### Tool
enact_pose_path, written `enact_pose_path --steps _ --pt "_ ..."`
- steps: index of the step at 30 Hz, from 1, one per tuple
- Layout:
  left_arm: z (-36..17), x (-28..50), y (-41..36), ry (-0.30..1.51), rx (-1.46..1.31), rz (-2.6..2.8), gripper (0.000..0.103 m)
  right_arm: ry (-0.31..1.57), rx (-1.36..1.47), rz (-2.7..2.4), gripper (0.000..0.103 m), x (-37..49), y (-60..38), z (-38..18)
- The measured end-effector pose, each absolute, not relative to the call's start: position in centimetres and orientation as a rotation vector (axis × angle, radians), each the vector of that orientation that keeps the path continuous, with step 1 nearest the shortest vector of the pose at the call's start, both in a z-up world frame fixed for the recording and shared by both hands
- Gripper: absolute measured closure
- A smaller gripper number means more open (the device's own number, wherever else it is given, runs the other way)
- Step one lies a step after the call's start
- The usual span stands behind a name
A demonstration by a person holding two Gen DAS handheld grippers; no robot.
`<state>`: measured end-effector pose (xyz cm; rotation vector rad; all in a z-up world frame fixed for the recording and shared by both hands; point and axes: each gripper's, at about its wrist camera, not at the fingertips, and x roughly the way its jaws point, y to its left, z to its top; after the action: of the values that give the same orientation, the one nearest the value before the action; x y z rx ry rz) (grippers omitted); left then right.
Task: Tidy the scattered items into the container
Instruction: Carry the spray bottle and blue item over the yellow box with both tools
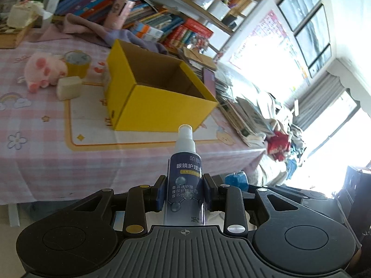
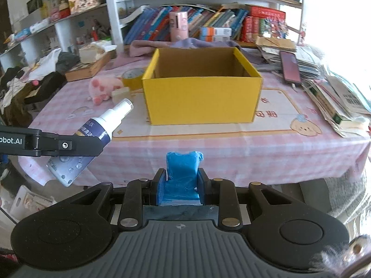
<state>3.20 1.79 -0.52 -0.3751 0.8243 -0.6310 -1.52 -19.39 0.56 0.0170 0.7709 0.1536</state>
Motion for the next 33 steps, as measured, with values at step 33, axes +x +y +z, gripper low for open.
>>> enact_pose_path --steps 33 --pt "2.7 15.3 -3.8 0.737 -0.295 -0.718 0.072 0.648 0.017 0.138 0.077 11.7 -24.2 3.9"
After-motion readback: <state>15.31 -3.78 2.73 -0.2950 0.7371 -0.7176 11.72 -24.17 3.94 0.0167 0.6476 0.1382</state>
